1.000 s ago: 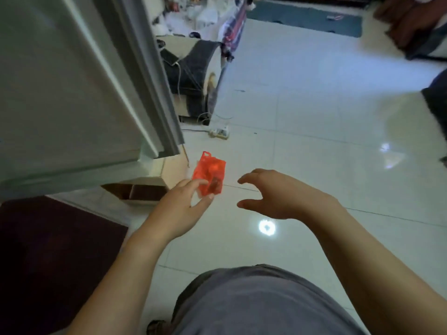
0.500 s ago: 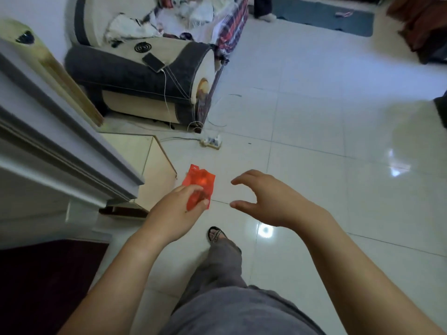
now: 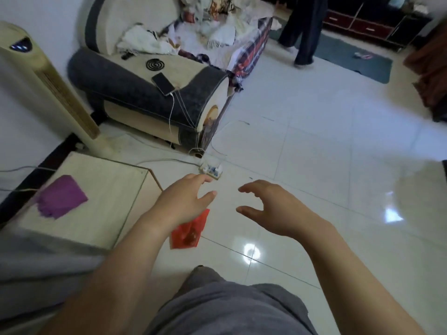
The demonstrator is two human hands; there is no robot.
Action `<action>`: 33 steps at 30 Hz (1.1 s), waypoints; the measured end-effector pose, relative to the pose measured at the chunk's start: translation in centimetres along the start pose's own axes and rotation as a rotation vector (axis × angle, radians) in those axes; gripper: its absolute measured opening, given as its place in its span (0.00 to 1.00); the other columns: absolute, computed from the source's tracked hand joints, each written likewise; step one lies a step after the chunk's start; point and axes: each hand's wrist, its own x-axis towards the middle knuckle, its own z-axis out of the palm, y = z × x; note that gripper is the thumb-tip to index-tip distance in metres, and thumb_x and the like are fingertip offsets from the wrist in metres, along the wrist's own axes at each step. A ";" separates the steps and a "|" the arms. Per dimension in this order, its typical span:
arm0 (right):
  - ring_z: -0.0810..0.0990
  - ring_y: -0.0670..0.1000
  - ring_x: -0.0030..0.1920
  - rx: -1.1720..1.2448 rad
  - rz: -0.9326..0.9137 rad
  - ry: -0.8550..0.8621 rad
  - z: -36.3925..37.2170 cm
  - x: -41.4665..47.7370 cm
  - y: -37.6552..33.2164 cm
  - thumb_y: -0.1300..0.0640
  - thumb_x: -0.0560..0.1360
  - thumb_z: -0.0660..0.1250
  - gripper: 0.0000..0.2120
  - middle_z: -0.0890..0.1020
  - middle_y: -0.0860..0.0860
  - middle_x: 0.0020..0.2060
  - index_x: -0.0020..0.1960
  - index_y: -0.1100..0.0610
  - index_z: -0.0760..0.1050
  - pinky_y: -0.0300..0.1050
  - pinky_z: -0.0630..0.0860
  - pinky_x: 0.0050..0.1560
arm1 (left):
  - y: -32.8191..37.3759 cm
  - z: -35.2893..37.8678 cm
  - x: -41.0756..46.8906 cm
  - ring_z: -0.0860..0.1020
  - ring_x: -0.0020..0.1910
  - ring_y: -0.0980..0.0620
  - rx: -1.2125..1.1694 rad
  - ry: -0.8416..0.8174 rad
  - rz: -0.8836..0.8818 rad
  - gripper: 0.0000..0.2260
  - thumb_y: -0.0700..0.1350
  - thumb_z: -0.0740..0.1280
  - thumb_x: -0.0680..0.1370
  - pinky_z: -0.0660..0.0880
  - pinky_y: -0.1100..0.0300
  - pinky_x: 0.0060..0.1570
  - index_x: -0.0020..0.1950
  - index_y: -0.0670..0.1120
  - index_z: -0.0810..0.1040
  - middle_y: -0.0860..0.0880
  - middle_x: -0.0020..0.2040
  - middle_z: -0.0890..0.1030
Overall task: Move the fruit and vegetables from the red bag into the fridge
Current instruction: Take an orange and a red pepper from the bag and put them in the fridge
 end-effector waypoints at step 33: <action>0.72 0.49 0.61 -0.531 -0.927 -0.858 26.3 49.4 8.0 0.49 0.74 0.67 0.22 0.72 0.49 0.62 0.66 0.51 0.68 0.43 0.70 0.60 | -25.6 23.7 20.2 0.69 0.66 0.53 -0.358 0.285 -1.007 0.18 0.52 0.58 0.79 0.68 0.56 0.62 0.69 0.52 0.67 0.53 0.68 0.70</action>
